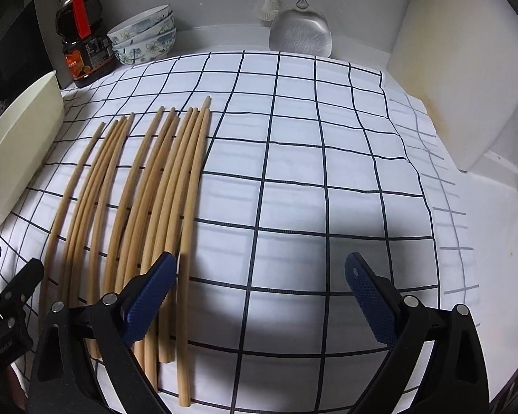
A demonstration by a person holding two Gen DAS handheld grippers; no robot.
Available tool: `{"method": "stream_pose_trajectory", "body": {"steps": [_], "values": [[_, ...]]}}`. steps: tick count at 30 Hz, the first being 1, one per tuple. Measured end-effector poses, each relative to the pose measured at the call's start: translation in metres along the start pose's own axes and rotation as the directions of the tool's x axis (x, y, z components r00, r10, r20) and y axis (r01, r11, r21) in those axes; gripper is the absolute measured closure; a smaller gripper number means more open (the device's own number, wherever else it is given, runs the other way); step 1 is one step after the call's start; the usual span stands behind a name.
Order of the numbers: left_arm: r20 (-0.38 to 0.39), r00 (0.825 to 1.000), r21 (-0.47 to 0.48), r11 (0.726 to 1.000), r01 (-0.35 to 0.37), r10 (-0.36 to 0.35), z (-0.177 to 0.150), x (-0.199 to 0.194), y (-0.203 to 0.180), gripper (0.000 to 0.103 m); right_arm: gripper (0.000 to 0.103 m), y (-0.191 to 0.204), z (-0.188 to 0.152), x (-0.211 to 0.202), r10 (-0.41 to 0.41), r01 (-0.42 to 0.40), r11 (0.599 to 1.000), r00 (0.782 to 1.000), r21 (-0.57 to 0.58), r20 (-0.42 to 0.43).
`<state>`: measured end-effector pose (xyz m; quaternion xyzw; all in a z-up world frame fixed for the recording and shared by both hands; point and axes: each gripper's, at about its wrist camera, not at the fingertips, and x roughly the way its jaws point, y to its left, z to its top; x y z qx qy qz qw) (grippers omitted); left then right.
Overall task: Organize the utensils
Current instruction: 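Lower the left tool onto one chopstick while the right tool lowers onto another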
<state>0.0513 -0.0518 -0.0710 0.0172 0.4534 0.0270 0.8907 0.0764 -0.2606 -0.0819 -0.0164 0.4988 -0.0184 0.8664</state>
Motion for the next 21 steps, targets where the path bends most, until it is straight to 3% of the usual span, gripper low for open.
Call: {"method": "stream_pose_trajectory", "body": {"steps": [15,21], "values": [[-0.012,0.999,0.017,0.999,-0.052,0.052,0.007,0.017,-0.007,0.006,0.009,0.007,-0.002,0.005,-0.012,0.012,0.999,1.0,-0.039,0.008],[-0.059,0.998,0.035,0.999,-0.024,0.026,0.021,0.027,-0.01,0.006,0.01,0.01,-0.001,0.005,-0.02,0.021,0.998,0.999,-0.057,0.03]]}}
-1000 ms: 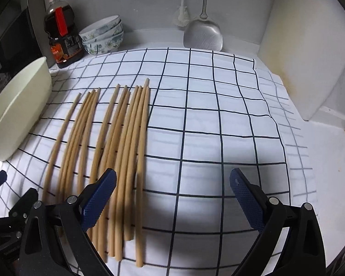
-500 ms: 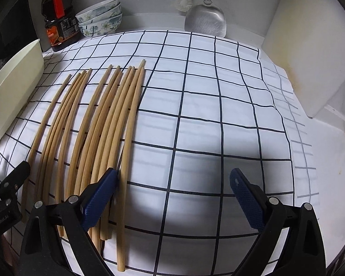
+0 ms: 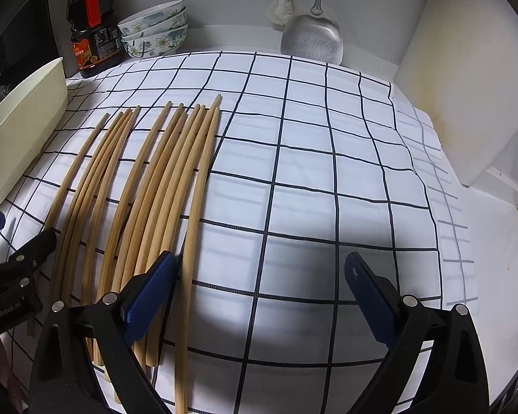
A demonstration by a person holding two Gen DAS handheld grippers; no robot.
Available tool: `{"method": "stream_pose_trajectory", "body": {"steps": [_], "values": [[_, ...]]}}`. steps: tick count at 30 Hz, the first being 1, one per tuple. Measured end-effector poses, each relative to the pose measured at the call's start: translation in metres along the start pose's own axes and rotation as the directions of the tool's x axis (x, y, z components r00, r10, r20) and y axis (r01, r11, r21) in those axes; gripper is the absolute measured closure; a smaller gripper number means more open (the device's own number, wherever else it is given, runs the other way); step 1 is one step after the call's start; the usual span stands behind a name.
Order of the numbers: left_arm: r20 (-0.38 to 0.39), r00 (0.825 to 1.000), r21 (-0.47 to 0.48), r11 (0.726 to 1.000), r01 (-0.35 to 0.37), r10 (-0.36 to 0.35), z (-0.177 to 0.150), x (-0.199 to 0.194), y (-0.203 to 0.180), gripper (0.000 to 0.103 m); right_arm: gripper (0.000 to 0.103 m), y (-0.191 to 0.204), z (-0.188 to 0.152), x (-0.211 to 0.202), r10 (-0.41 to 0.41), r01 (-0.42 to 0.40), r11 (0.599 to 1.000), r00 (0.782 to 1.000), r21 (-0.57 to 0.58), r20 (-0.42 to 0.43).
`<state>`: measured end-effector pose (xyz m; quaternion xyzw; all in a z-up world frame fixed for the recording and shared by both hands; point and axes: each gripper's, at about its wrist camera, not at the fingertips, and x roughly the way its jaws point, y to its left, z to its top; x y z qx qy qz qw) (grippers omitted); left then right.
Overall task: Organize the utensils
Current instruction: 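Lower the left tool onto one chopstick while the right tool lowers onto another, then close the left tool on one chopstick while the right tool closes on another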
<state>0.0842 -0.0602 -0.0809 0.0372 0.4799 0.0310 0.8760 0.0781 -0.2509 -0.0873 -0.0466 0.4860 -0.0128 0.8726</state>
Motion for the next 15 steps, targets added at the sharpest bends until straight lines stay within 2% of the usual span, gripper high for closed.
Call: {"method": "stream_pose_trajectory", "body": {"steps": [2,4,7,8,10,12,13,15], "values": [[0.0,1.0,-0.018,1.0,0.018,-0.018,0.001,0.003,0.001,0.006,0.017,0.001,0.0,-0.001,0.015,-0.015,1.0,1.0,-0.003,0.008],[0.009,0.999,-0.028,0.999,0.032,-0.032,0.002,0.005,0.001,0.006,0.032,0.004,0.001,-0.002,0.038,-0.038,0.999,0.999,-0.009,0.012],[0.037,0.999,0.01,1.0,0.022,-0.022,0.001,0.002,-0.006,0.012,0.047,0.012,0.002,-0.005,0.052,-0.051,0.998,0.998,-0.039,0.027],[0.045,0.999,0.022,0.999,0.027,-0.028,0.001,0.0,-0.008,0.018,0.05,0.014,0.002,-0.005,0.056,-0.055,0.997,0.998,-0.048,0.03],[0.053,0.997,0.027,0.998,0.054,-0.055,0.0,-0.003,-0.012,0.03,0.067,0.017,0.001,-0.006,0.084,-0.082,0.995,0.996,-0.057,0.03],[0.063,0.995,0.036,0.997,0.072,-0.074,-0.001,-0.006,-0.017,0.051,0.076,0.019,0.001,-0.007,0.11,-0.107,0.992,0.993,-0.065,0.031],[0.069,0.994,0.047,0.996,0.077,-0.08,-0.002,-0.007,-0.02,0.058,0.082,0.022,0.0,-0.007,0.108,-0.105,0.992,0.994,-0.076,0.035],[0.079,0.993,0.072,0.994,0.087,-0.092,-0.004,-0.01,-0.028,0.088,0.093,0.027,-0.001,-0.008,0.106,-0.101,0.99,0.994,-0.098,0.04]]}}
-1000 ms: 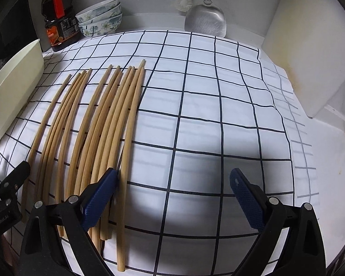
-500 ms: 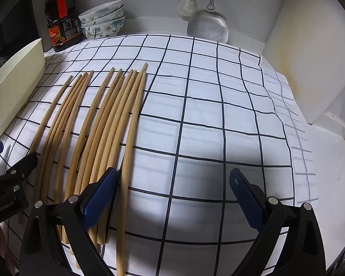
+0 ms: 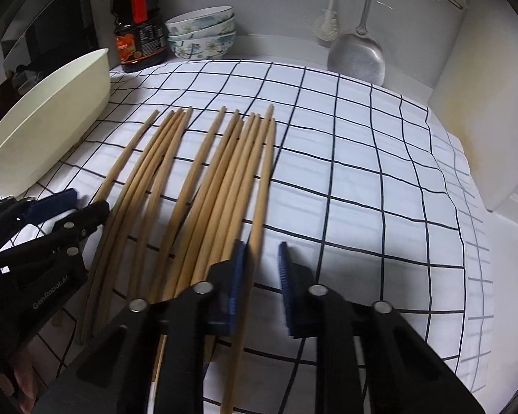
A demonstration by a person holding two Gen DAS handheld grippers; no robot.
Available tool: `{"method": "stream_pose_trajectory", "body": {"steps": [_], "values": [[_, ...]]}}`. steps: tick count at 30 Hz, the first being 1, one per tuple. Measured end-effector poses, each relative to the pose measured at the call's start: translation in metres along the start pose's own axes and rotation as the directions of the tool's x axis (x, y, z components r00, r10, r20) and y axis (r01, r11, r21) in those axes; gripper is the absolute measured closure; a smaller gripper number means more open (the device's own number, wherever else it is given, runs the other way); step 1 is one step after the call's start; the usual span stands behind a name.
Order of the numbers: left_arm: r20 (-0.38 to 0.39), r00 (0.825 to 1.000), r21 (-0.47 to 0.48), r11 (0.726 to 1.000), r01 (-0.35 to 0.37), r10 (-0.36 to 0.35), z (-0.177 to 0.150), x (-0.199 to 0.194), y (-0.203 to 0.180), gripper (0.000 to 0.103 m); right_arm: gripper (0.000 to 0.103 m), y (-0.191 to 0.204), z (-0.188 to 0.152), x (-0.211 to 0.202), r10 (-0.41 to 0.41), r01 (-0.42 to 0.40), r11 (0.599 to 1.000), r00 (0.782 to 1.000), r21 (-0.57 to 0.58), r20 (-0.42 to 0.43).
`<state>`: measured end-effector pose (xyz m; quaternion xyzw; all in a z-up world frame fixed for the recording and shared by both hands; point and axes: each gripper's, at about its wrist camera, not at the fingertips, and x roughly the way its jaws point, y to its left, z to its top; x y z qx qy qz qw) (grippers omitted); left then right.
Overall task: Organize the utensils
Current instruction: 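Close the left tool on one chopstick while the right tool closes on another, then carry the left tool's chopstick into the white basin while the right tool carries its own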
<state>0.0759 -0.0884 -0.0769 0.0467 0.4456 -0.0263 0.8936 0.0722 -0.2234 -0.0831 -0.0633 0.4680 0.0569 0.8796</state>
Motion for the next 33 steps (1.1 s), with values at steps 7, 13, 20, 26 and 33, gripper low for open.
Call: {"method": "stream_pose_trajectory", "body": {"steps": [7,13,20,26,33], "values": [[0.0,0.998,-0.006,0.998,0.06,-0.06,0.001,0.001,0.003,0.096,0.097,-0.006,0.0,0.0,0.012,-0.012,0.999,1.0,0.029,0.007],[-0.005,0.994,-0.043,0.993,0.108,-0.109,-0.001,-0.003,0.016,0.096,0.097,-0.018,0.002,-0.009,0.04,-0.043,0.995,0.999,0.086,0.036],[0.027,0.985,-0.047,0.984,0.173,-0.172,0.004,-0.024,0.023,0.096,0.097,-0.024,0.003,-0.019,0.104,-0.113,0.984,0.992,0.136,0.07],[0.074,0.971,-0.051,0.971,0.233,-0.229,0.016,-0.056,0.04,0.096,0.097,-0.023,0.009,-0.036,0.15,-0.169,0.97,0.982,0.174,0.116],[0.148,0.96,-0.044,0.968,0.245,-0.236,0.033,-0.094,0.083,0.096,0.097,0.012,0.034,-0.065,0.202,-0.232,0.959,0.962,0.163,0.183]]}}
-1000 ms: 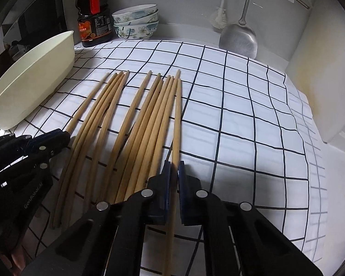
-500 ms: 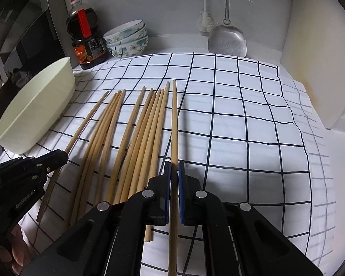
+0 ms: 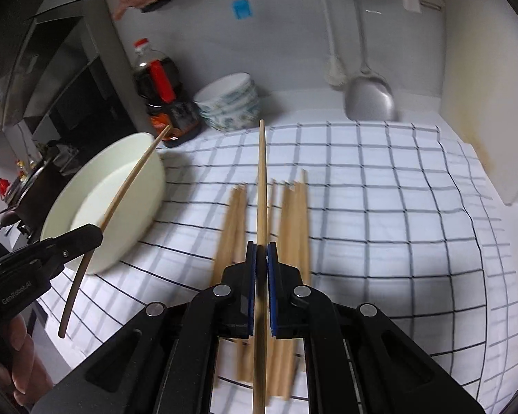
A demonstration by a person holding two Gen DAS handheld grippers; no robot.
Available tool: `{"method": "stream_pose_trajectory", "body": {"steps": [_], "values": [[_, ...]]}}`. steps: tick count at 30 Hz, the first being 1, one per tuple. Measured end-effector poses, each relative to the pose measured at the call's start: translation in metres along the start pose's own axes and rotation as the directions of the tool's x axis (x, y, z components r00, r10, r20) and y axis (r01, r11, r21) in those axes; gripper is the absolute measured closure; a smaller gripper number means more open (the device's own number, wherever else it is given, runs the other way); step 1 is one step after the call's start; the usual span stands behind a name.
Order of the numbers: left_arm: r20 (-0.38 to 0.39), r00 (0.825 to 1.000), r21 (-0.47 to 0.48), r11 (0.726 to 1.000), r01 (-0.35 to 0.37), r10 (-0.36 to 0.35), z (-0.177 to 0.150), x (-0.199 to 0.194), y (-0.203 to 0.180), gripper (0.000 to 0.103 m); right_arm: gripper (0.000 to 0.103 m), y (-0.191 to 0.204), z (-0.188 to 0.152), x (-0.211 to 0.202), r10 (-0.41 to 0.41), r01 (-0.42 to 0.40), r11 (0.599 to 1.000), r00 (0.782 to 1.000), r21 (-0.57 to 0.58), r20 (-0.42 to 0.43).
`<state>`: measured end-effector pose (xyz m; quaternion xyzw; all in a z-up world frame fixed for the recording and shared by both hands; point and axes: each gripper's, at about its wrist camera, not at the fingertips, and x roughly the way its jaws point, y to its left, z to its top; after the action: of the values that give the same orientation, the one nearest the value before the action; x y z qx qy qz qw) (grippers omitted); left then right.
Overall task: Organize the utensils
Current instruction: 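Carry the left tool's chopstick into the white basin while the right tool carries its own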
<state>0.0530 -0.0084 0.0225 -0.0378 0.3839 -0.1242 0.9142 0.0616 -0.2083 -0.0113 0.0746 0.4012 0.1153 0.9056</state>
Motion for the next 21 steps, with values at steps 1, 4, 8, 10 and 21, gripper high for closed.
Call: {"method": "stream_pose_trajectory", "body": {"steps": [1,4,8,10,21], "values": [[0.011,1.0,0.001,1.0,-0.008,0.008,0.003,-0.006,0.007,0.096,0.097,0.012,0.005,0.0,0.007,-0.007,1.0,1.0,-0.015,0.005],[0.035,0.999,-0.003,1.0,-0.028,0.028,0.01,-0.022,0.032,0.096,0.097,0.047,0.018,0.0,0.041,-0.04,0.998,0.999,-0.049,0.02],[0.063,0.996,-0.021,0.998,-0.066,0.068,0.022,-0.038,0.075,0.096,0.097,0.093,0.036,0.008,0.097,-0.095,0.992,0.995,-0.086,0.017],[0.068,0.994,-0.033,0.996,-0.081,0.084,0.026,-0.04,0.095,0.096,0.097,0.122,0.046,0.019,0.117,-0.115,0.987,0.993,-0.112,0.005],[-0.017,0.992,-0.086,0.988,-0.126,0.125,0.033,-0.011,0.185,0.096,0.097,0.213,0.072,0.093,0.18,-0.193,0.974,0.978,-0.117,-0.108]]}}
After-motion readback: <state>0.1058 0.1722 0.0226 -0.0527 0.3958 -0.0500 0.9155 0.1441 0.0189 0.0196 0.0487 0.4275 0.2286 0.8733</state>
